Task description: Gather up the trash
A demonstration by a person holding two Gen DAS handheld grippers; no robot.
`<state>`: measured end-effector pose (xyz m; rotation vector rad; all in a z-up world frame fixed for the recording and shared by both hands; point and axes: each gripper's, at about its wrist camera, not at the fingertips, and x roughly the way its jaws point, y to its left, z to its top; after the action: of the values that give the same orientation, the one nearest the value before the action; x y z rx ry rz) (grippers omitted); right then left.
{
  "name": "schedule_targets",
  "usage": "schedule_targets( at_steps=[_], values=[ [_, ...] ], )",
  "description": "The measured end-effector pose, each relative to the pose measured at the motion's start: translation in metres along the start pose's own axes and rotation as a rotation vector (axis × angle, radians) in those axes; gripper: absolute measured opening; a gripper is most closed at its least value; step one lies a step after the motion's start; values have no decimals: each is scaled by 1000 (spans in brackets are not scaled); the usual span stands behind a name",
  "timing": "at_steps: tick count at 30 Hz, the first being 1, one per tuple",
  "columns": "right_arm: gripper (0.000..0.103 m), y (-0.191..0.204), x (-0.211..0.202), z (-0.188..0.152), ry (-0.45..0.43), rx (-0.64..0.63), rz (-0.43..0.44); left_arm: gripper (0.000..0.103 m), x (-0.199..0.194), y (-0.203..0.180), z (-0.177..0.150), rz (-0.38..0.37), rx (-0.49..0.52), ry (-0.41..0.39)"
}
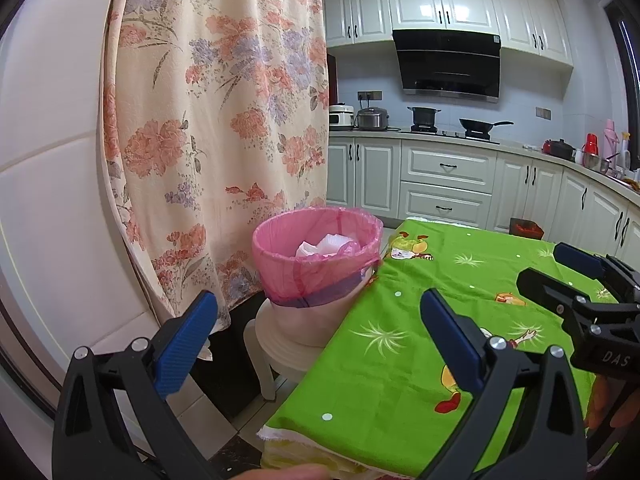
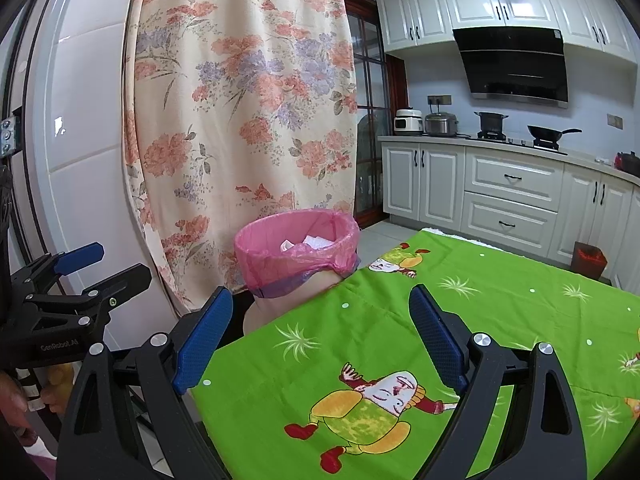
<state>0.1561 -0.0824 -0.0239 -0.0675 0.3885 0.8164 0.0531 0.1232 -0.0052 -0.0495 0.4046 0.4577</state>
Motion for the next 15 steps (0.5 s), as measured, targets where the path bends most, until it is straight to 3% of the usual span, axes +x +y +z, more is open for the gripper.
schedule_targets(
  at_steps=[15],
  values=[
    [84,1,-2,0,0,-7,-6,98,0,1,0,-1,3,-5]
  ],
)
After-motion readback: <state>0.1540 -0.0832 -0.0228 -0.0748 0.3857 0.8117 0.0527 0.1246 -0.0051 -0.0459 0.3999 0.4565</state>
